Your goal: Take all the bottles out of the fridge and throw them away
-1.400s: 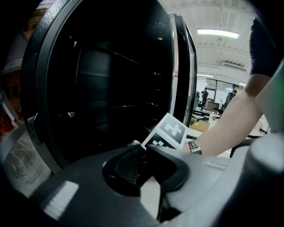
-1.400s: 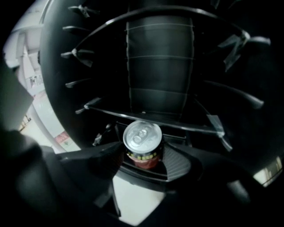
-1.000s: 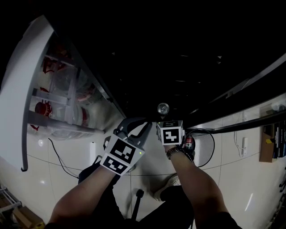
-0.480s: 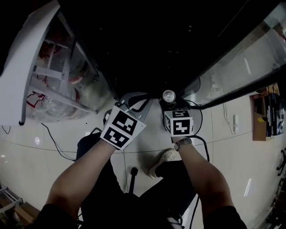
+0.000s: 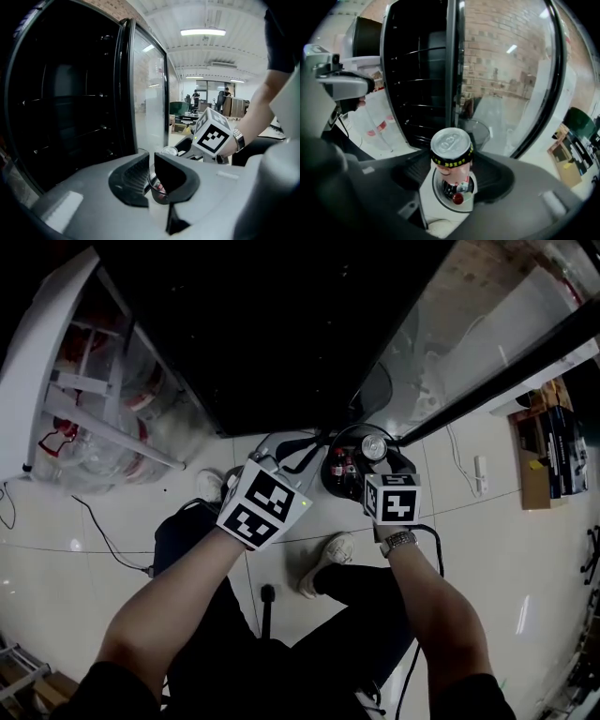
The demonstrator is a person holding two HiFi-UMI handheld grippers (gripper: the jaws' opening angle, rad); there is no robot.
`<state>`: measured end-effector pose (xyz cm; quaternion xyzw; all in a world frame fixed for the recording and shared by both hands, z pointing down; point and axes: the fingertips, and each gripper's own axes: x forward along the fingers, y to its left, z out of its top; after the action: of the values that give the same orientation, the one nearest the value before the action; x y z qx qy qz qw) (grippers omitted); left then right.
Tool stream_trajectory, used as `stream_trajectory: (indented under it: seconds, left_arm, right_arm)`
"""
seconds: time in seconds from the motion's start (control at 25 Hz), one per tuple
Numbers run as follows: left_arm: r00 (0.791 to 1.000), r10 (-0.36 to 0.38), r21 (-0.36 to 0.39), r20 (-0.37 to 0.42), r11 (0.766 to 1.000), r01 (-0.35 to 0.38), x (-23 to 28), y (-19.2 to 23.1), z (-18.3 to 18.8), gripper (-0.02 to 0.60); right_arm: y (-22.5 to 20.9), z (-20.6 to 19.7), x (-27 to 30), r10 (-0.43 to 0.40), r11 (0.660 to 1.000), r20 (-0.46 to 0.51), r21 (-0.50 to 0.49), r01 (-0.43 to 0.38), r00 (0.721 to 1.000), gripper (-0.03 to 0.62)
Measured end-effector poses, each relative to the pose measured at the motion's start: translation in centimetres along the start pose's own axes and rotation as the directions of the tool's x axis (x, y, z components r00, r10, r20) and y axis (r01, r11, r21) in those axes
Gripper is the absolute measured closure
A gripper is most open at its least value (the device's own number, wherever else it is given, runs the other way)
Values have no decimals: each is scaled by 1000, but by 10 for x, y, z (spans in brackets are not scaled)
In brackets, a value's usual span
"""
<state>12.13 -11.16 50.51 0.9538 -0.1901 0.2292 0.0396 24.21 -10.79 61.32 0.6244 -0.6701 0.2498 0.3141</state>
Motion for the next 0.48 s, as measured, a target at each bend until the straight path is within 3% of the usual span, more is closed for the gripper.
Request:
stream_trajectory:
  seconds: [0.16, 0.28, 0.48]
  left_arm:
    - [1000, -11, 8, -16, 1000, 11, 10, -16, -5, 572]
    - [999, -16, 15, -37, 1000, 17, 12, -25, -12, 572]
    - [998, -9, 26, -54, 1000, 10, 2, -29, -13, 572]
  right_arm:
    - [-14, -16, 4, -14, 1000, -5, 15, 14, 1000, 312]
    - [-25, -6, 2, -25, 1000, 61, 9, 24, 998, 335]
    - [-36, 4, -13, -38, 999, 92, 37, 35, 995, 347]
